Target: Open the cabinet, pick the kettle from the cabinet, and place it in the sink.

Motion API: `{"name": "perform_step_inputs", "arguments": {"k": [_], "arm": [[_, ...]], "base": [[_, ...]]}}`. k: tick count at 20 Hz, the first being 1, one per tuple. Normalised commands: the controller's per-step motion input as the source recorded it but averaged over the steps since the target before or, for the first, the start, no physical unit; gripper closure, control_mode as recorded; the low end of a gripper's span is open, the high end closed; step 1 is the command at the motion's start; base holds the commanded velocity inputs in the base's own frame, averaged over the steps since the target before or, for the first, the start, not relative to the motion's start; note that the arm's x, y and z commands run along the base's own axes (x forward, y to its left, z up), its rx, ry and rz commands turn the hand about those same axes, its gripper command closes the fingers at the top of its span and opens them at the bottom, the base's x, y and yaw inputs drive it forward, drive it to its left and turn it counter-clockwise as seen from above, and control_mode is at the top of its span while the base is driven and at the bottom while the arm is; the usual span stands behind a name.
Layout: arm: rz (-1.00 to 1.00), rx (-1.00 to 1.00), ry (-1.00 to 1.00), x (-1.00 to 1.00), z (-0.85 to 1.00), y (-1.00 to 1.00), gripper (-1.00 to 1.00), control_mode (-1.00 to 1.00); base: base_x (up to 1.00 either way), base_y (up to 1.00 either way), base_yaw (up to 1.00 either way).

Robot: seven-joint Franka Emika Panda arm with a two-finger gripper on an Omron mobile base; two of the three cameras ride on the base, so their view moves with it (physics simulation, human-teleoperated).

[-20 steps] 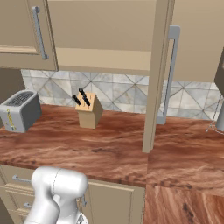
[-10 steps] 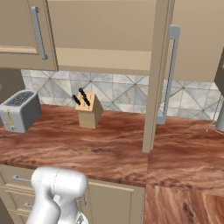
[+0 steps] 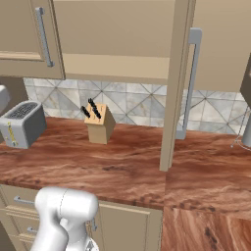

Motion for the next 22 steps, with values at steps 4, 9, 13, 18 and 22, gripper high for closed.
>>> {"name": "perform_step_inputs", "arguments": {"k": [4, 9, 13, 18, 22], "arm": [[0.0, 0.0, -0.02, 0.04, 0.09, 0.0, -1.0, -1.0], [0.0, -0.03, -0.01, 0.04, 0.11, 0.0, -1.0, -1.0], [0.0, 0.0, 0.0, 0.2, 0.03, 0.0, -1.0, -1.0], [0.0, 0.0, 0.0, 0.33, 0.0, 0.0, -1.0, -1.0], [0.0, 0.0, 0.01, 0.4, 0.0, 0.0, -1.0, -1.0]], "base": [[0.0, 0.0, 0.0], [0.0, 0.0, 0.0], [0.0, 0.0, 0.0], [0.0, 0.0, 0.0], [0.0, 0.0, 0.0]]}}
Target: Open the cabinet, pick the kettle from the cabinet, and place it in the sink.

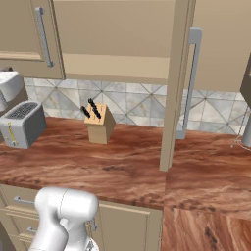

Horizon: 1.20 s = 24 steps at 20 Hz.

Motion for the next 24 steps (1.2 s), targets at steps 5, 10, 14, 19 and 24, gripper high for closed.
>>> {"name": "perform_step_inputs", "arguments": {"k": [5, 10, 14, 19, 24], "arm": [[0.0, 0.0, 0.03, 0.41, 0.0, 0.0, -1.0, -1.0], [0.0, 0.0, 0.03, 0.42, 0.0, 0.0, -1.0, -1.0], [0.0, 0.0, 0.0, 0.34, 0.0, 0.01, -1.0, -1.0], [0.0, 0.0, 0.0, 0.27, 0.0, 0.1, -1.0, -1.0], [0.0, 0.0, 0.0, 0.28, 0.0, 0.17, -1.0, -1.0]], "base": [[0.0, 0.0, 0.0], [0.0, 0.0, 0.0], [0.0, 0.0, 0.0], [0.0, 0.0, 0.0], [0.0, 0.0, 0.0]]}}
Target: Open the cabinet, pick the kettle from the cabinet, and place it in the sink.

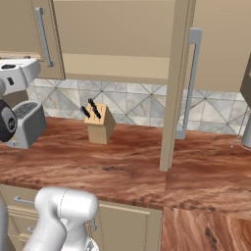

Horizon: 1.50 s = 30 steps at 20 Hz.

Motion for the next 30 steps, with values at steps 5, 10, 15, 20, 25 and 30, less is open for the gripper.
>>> {"name": "perform_step_inputs", "arguments": {"k": [5, 10, 15, 20, 25, 30], "arm": [[0.0, 0.0, 0.0, 0.31, 0.0, 0.09, -1.0, -1.0], [0.0, 0.0, 0.0, 0.31, 0.0, 0.0, -1.0, -1.0], [0.0, 0.0, 0.0, 0.37, 0.0, 0.05, -1.0, -1.0], [0.0, 0.0, 0.0, 0.36, 0.0, 0.13, -1.0, -1.0], [0.0, 0.0, 0.0, 0.34, 0.0, 0.09, -1.0, -1.0], [0.0, 0.0, 0.0, 0.34, 0.0, 0.04, -1.0, -1.0]], "base": [[0.0, 0.0, 0.0], [0.0, 0.0, 0.0], [0.0, 0.0, 0.0], [0.0, 0.0, 0.0], [0.0, 0.0, 0.0], [0.0, 0.0, 0.0]]}}
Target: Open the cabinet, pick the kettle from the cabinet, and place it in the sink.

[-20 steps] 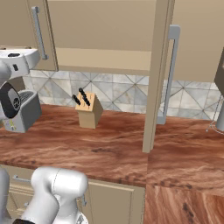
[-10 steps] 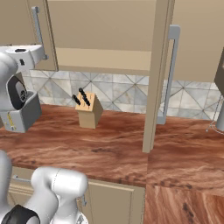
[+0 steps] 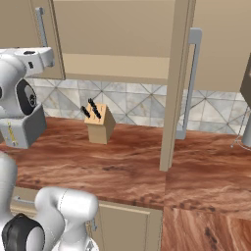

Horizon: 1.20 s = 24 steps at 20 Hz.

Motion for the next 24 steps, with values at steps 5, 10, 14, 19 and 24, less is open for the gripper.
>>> {"name": "perform_step_inputs", "arguments": {"k": [5, 10, 14, 19, 24], "arm": [[0.0, 0.0, 0.0, 0.34, 0.0, 0.1, -1.0, -1.0], [0.0, 0.0, 0.0, 0.32, 0.0, 0.14, -1.0, -1.0], [-0.01, 0.0, 0.0, 0.31, 0.0, 0.15, -1.0, -1.0], [-0.02, 0.0, 0.0, 0.3, 0.0, 0.11, -1.0, -1.0], [-0.03, 0.0, 0.0, 0.35, 0.0, 0.08, -1.0, -1.0]], "base": [[0.0, 0.0, 0.0], [0.0, 0.0, 0.0], [0.0, 0.0, 0.0], [0.0, 0.0, 0.0], [0.0, 0.0, 0.0]]}}
